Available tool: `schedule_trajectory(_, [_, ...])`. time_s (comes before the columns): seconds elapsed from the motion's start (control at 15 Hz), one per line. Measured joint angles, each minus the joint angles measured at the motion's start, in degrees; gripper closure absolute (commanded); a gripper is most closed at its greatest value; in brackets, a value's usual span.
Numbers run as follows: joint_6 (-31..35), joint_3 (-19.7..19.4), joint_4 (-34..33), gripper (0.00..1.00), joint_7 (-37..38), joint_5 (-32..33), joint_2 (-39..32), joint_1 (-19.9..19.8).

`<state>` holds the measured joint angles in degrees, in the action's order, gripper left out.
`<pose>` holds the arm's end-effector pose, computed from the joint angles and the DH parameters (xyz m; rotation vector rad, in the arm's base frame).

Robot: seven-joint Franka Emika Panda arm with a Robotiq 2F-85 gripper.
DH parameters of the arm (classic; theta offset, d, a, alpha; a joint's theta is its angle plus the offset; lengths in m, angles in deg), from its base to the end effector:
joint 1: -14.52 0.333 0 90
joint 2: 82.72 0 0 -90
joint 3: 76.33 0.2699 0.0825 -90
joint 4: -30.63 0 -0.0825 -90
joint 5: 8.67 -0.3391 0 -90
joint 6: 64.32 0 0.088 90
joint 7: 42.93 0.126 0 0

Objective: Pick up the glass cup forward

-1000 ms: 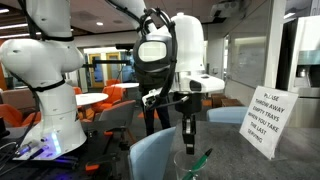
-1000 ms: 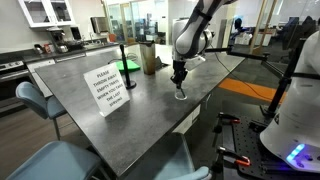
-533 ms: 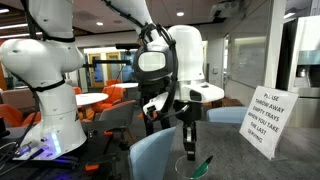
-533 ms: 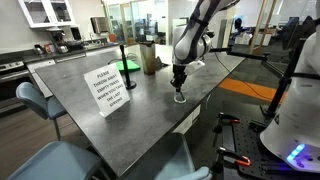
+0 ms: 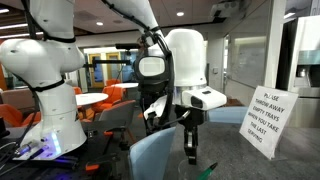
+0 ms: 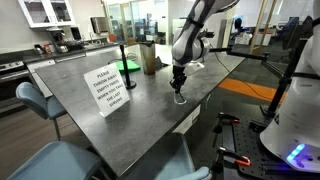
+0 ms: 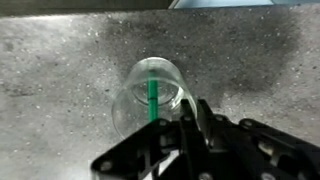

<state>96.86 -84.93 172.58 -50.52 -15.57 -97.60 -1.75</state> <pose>0.4098 -0.1998 0.1759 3.0570 -0.6317 0.1233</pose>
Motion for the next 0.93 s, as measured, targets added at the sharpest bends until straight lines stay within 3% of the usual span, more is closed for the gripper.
schedule_trajectory(0.47, [-2.0, -2.5, 0.4, 0.02, 1.2, 5.0, 2.9, 1.1])
schedule_trajectory(0.93, [-21.1, -2.4, 1.1, 0.0, 7.8, 15.4, 18.4, 4.6])
